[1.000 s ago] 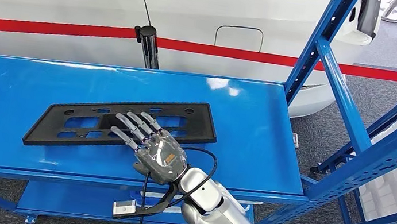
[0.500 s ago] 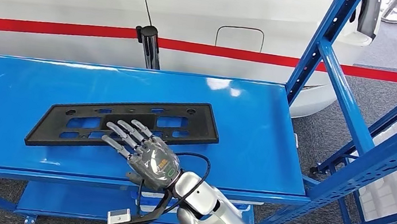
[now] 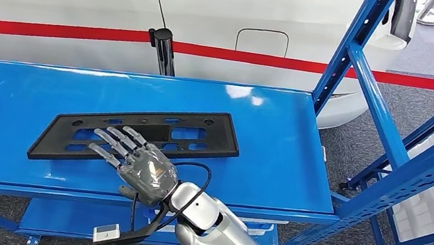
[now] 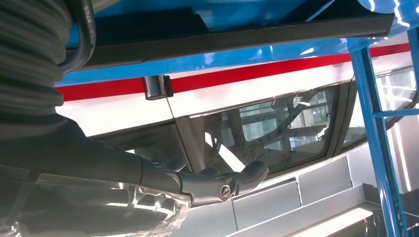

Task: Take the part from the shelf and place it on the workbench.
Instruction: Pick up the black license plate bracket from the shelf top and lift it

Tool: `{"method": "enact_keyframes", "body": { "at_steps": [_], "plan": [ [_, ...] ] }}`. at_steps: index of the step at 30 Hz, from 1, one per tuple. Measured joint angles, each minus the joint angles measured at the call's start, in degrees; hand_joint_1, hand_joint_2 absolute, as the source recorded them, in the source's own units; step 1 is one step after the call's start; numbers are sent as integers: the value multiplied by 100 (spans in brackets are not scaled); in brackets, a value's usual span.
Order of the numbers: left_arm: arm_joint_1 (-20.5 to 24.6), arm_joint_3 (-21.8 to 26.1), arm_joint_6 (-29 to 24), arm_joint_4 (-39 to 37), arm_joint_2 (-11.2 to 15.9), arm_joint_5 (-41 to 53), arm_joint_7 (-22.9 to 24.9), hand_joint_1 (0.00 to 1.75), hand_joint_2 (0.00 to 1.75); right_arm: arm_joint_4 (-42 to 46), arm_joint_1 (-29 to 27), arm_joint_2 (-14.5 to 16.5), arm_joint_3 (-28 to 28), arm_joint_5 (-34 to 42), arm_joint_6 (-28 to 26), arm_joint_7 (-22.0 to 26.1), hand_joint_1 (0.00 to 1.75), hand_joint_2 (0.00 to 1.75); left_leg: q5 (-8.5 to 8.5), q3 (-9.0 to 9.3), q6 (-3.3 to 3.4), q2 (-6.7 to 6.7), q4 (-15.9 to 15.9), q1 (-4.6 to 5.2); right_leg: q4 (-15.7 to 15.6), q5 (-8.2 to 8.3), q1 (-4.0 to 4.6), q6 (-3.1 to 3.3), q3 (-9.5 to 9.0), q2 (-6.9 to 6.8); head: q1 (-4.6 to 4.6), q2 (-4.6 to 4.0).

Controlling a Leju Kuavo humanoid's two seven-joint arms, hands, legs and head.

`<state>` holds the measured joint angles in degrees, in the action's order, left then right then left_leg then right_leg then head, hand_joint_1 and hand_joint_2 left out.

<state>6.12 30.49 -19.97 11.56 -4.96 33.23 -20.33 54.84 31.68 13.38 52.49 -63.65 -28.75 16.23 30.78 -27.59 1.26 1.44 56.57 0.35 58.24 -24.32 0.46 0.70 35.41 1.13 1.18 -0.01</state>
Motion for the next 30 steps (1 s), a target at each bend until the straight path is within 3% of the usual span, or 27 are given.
{"method": "enact_keyframes", "body": {
  "at_steps": [13,21,30],
  "plan": [
    [132,-32,-1,0,-23,180,142,0,0,-1111,384,549,36,336,59,-136,0,175,-1,1,0,0,0,1,0,0,0,0,-1,0,0,1],
    [162,-33,-2,0,-33,216,160,0,0,-1447,515,599,57,446,197,-257,0,175,-1,1,1,0,1,3,0,1,-3,-1,-1,0,0,0],
    [186,-33,-41,0,-47,257,202,0,0,-1856,862,599,303,917,502,-1047,0,175,-1,2,1,-1,1,3,0,1,-4,-2,-2,0,-1,-1]
  ]
}}
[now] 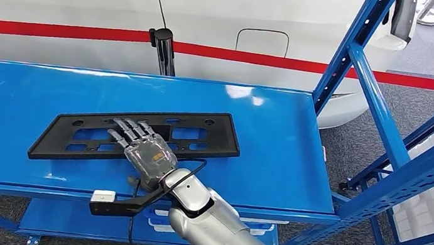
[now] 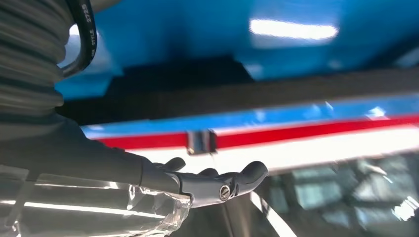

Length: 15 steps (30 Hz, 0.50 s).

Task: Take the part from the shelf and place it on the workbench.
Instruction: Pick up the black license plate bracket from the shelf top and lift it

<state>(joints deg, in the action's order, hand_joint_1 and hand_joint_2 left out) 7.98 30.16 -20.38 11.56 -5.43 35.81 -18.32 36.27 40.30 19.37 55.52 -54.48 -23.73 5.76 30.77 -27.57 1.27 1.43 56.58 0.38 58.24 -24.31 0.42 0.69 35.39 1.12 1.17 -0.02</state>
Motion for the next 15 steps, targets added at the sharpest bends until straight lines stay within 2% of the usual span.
{"method": "enact_keyframes", "body": {
  "at_steps": [5,15],
  "plan": [
    [19,0,0,0,-14,67,39,0,0,-256,251,0,181,202,104,-415,0,175,0,7,0,1,0,0,0,0,0,0,-6,0,0,0],
    [38,0,8,0,-36,96,81,0,0,-555,435,0,231,341,-106,-576,0,175,0,15,0,0,0,1,0,0,-1,0,-15,0,1,1]
  ]
}}
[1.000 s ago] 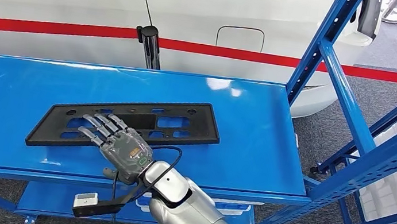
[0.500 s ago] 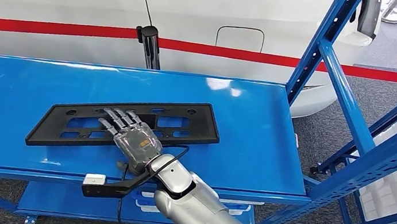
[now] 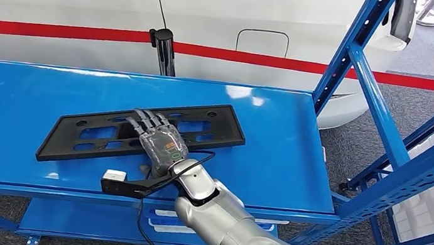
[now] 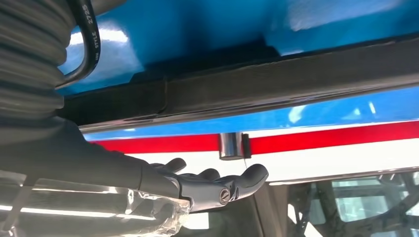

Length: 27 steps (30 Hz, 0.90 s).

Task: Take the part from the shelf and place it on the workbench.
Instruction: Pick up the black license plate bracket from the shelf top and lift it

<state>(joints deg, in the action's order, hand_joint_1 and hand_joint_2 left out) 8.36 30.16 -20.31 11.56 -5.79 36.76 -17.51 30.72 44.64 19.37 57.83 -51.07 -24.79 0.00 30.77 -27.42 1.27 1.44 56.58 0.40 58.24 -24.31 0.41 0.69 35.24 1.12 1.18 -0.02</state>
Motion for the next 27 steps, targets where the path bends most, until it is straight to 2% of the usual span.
{"method": "enact_keyframes", "body": {
  "at_steps": [5,6,7,10,11,17,27],
  "plan": [
    [3,0,0,0,-1,0,2,0,0,-62,43,0,52,-16,-26,-33,0,175,0,3,0,0,0,0,0,0,0,0,-3,0,0,0],
    [4,0,-1,0,-1,0,2,0,0,-71,51,0,63,-16,-29,-36,6,175,0,4,0,0,0,0,0,0,0,0,-4,0,0,0],
    [4,0,-1,0,-1,0,2,0,0,-80,59,0,72,-12,-35,-46,32,175,0,5,0,0,0,0,0,0,0,0,-5,0,0,0],
    [5,0,-7,0,-2,1,2,0,0,-111,75,0,96,11,-77,-112,134,175,0,6,0,0,0,0,0,0,0,0,-7,0,0,0],
    [4,0,-10,0,-2,3,2,0,0,-123,77,0,110,18,-92,-134,147,175,0,6,0,0,0,0,0,0,0,0,-7,0,0,0],
    [4,1,-23,-2,-3,51,2,0,0,-190,79,0,234,36,-245,-194,163,175,0,6,0,0,0,0,0,0,0,0,-7,0,0,0],
    [-54,64,-113,-2,-1,-122,-145,0,0,-208,62,0,350,205,-455,-187,170,175,0,5,0,0,0,0,0,0,-1,0,-7,0,-1,0]
  ]
}}
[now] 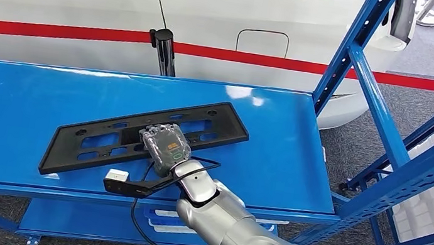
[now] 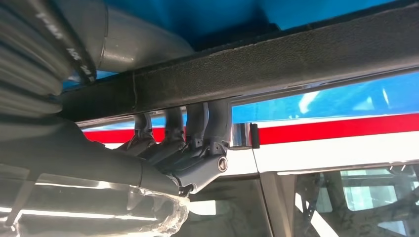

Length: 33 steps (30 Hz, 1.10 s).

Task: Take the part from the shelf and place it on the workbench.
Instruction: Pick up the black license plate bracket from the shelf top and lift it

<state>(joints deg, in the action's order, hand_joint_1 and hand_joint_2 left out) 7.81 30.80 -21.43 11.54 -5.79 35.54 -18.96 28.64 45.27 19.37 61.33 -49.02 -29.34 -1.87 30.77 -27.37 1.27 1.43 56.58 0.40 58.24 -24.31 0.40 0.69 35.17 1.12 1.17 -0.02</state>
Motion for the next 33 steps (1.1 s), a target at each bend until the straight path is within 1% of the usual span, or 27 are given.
{"method": "enact_keyframes", "body": {
  "at_steps": [6,11,14,18,20,23,26,29,31,33],
  "plan": [
    [-90,137,-8,0,9,-139,-27,0,0,-14,-104,0,105,-1,-254,-26,174,175,1,1,0,0,0,0,0,0,0,0,0,0,1,-1],
    [-113,245,-57,-6,26,-155,34,0,0,-62,-171,-2,149,264,-509,81,175,175,1,5,1,0,-1,0,0,-1,0,0,-5,0,1,0],
    [-123,313,-170,-16,26,-251,51,0,0,-45,-167,-1,149,682,-627,353,175,175,1,14,1,-1,-1,0,0,0,0,0,-16,1,0,-1],
    [-203,500,-264,-25,26,-408,19,0,0,257,-170,0,74,1424,-981,1032,175,175,2,29,0,-22,-2,0,0,0,0,0,-25,21,0,0],
    [-226,590,-277,-26,26,-442,7,0,0,493,-189,0,-32,1600,-1057,1261,175,175,3,30,0,-22,-2,0,0,0,0,0,-26,22,1,0],
    [-253,681,-295,-26,26,-488,-2,0,0,730,-231,1,-151,1798,-1064,1456,175,175,2,28,0,-16,-2,0,0,1,0,0,-26,15,-1,-1],
    [-273,780,-315,-26,25,-549,-66,0,0,1100,-270,1,-359,2330,-994,1911,175,175,2,29,0,-23,-2,-1,0,1,1,0,-25,22,1,0],
    [-287,841,-275,-26,22,-537,-198,0,0,1757,-363,-10,-773,2673,-615,2229,175,175,2,26,0,-21,-1,-1,0,1,2,0,-20,21,1,0],
    [-299,859,-233,-26,20,-508,-268,0,0,2292,-473,-30,-1137,2688,-357,2325,175,175,2,22,0,-20,-1,-1,0,0,2,-1,-16,19,0,0],
    [-304,871,-212,-26,16,-494,-297,0,0,2706,-552,-60,-1432,2691,-217,2364,175,175,2,20,0,-19,-1,-1,0,0,2,-1,-16,18,-1,0]
  ]
}}
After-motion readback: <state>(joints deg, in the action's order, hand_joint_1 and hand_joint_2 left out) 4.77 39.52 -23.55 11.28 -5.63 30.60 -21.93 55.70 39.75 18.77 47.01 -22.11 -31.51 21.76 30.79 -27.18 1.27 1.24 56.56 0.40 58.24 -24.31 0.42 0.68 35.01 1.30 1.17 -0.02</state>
